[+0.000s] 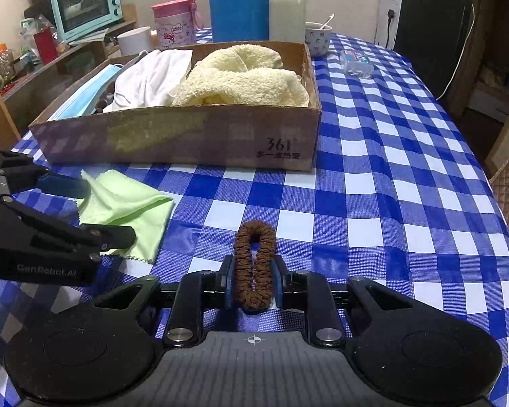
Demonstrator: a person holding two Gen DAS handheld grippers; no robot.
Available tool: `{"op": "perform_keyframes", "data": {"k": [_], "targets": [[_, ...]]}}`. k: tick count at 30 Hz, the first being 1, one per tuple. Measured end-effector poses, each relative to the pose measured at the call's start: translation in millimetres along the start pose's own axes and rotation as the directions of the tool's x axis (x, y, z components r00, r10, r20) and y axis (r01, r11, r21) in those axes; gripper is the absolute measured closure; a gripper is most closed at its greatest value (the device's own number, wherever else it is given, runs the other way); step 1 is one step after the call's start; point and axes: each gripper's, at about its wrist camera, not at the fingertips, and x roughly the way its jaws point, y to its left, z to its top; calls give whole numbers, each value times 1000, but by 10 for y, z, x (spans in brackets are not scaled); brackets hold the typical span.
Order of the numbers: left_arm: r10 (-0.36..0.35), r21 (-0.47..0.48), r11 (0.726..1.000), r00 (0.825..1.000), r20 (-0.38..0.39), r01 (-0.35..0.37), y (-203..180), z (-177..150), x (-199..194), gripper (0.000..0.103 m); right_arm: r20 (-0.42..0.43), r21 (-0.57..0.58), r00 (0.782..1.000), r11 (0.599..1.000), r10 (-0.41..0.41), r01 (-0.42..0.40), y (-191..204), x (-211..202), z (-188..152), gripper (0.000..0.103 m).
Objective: Organize soft objects
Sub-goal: 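Grasp the brown scrunchie with the right gripper while the left grasps the green cloth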
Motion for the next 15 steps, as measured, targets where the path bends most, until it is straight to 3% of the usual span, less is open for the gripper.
{"op": "perform_keyframes", "data": {"k": [4,7,9,12,14,15], "targets": [[-41,-55,998,999,-4,41,66,3,23,38,-5,-4,1000,1000,4,-4,35,7,6,71],[-63,-58,996,998,9,64,57,-4,3,53,-7,-15,1000,1000,-2,2,58,14,4,71],[-68,-45,997,998,17,68,26,-1,-14,74,-6,-23,1000,1000,-3,3,62,16,1,71],[-65,-49,997,998,14,65,18,18,-16,90,-8,-27,1000,1000,-5,5,64,21,0,71],[-60,-66,996,998,8,60,38,30,-20,99,-8,-30,1000,999,-9,9,70,17,-5,79],[-61,-71,996,998,4,62,49,31,-24,99,-8,-31,1000,999,-9,9,65,16,-4,81]]}}
